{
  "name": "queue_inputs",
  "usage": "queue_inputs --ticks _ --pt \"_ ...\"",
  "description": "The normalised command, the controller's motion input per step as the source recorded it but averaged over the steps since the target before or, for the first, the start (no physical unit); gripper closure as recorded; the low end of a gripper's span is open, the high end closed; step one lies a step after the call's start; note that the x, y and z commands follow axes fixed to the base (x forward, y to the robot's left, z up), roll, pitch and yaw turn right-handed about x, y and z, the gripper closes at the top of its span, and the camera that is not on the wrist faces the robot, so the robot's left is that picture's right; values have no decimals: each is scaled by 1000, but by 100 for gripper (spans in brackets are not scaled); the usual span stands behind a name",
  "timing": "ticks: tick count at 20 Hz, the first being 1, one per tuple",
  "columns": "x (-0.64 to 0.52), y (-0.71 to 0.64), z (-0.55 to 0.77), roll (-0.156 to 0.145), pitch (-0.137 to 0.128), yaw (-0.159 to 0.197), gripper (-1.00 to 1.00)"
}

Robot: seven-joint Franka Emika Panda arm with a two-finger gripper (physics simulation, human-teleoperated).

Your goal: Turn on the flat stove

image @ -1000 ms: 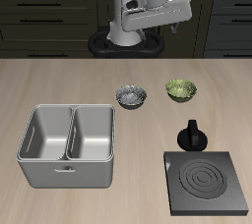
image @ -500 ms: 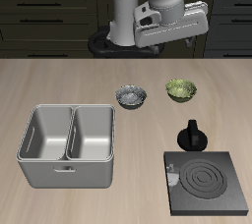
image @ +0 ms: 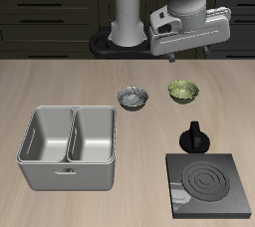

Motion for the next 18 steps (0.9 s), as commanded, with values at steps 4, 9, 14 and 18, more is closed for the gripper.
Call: queue_inputs --ticks 4,9,14,18 --pt "362 231 81 -33 -8 36 -100" --pt "334 77 -46 -49 23 23 -100" --pt "179 11 -130 -52 19 15 -100" --pt "13 17 -265 -6 10 9 -100"
